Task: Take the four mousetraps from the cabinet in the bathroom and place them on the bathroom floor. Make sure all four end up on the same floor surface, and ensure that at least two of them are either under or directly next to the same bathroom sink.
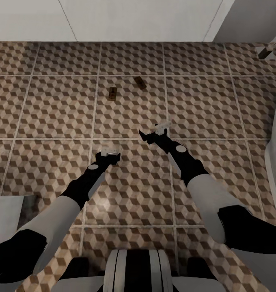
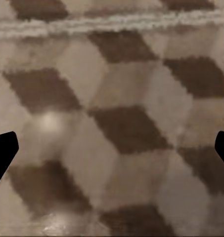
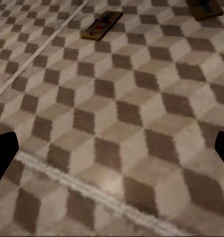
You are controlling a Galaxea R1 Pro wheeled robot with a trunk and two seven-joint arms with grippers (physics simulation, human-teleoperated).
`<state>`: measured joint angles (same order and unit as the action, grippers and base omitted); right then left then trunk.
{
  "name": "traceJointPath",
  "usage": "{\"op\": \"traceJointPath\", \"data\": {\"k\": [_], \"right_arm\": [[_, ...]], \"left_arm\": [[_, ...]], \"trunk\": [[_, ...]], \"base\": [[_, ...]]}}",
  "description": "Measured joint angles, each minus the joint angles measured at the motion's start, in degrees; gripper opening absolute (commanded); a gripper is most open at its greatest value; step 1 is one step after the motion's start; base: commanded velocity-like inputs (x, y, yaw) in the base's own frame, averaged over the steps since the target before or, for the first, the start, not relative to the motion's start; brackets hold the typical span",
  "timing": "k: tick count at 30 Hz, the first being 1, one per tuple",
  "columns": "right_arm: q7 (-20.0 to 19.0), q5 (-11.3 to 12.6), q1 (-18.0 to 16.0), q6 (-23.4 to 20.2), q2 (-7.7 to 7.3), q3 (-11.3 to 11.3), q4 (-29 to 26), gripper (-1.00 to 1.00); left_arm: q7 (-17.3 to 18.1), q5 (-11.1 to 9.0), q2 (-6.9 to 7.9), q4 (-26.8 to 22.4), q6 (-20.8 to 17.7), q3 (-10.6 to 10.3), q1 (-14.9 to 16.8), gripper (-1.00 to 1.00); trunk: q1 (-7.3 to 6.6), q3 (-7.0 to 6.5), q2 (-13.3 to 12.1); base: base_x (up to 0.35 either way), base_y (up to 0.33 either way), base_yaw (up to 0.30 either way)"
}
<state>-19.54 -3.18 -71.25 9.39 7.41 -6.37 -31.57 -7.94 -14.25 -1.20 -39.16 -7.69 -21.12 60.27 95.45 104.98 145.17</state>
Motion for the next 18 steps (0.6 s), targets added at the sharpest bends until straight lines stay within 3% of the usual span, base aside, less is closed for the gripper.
{"op": "traceJointPath", "data": {"k": [12, 18], "right_arm": [[1.0, -0.1, 0.0, -0.2, -0.19, 0.0, 0.1, 1.0], [2.3, -0.1, 0.0, -0.3, -1.01, 0.0, 0.1, 1.0]], "left_arm": [[0.0, 0.0, 0.0, 0.1, 0.0, 0.0, 0.0, 1.0], [-0.1, 0.0, 0.0, 0.1, 0.0, 0.0, 0.0, 1.0]], "trunk": [[0.0, 0.0, 0.0], [-0.03, 0.0, 0.0]], "base": [[-0.326, 0.0, 0.0], [-0.131, 0.0, 0.0]]}}
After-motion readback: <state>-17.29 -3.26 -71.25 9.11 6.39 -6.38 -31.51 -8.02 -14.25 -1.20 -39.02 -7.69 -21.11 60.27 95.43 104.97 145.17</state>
